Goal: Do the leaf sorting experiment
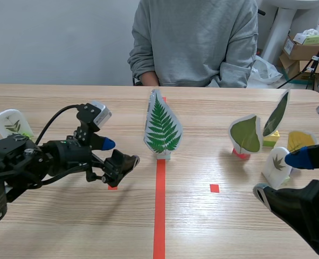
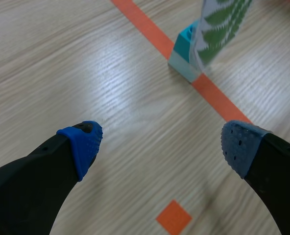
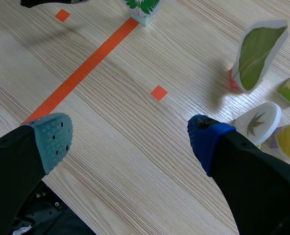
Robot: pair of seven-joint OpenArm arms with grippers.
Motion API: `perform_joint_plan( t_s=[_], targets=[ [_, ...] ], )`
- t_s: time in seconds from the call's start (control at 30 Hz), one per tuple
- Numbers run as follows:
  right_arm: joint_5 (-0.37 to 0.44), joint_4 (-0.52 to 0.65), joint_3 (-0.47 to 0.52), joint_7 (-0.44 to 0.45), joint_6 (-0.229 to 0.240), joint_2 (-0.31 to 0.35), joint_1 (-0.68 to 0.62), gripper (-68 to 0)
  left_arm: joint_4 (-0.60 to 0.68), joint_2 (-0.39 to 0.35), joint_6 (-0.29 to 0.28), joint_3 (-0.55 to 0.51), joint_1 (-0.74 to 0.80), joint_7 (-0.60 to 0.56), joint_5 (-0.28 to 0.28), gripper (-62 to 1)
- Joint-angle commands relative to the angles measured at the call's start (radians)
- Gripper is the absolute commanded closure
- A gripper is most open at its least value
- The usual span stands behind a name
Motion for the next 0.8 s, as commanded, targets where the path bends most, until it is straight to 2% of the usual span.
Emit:
perform_joint_plan(
  t_s=[0.0, 0.17, 0.5, 0.77],
  targets=[
    [0.007, -0.002, 0.006, 0.011, 0.008, 0.008, 0.006, -48.1, 0.010, 0.018, 0.003, -0.010, -0.021, -0.010, 0.000, -52.0],
    [0.007, -0.002, 0.006, 0.011, 0.008, 0.008, 0.006, -48.1, -0.037, 0.073, 0.009, -0.010, -0.050, -0.029, 0.001, -52.0],
    [0.007, -0.002, 0.006, 0.012, 0.008, 0.008, 0.006, -48.1, -0.039, 0.171, 0.051, -0.010, -0.055, -0.035, 0.001, -52.0],
    [0.007, -0.002, 0.006, 0.012, 0.008, 0.008, 0.006, -48.1, -0.039, 0.204, 0.068, -0.010, -0.054, -0.035, 0.005, -52.0]
  ],
)
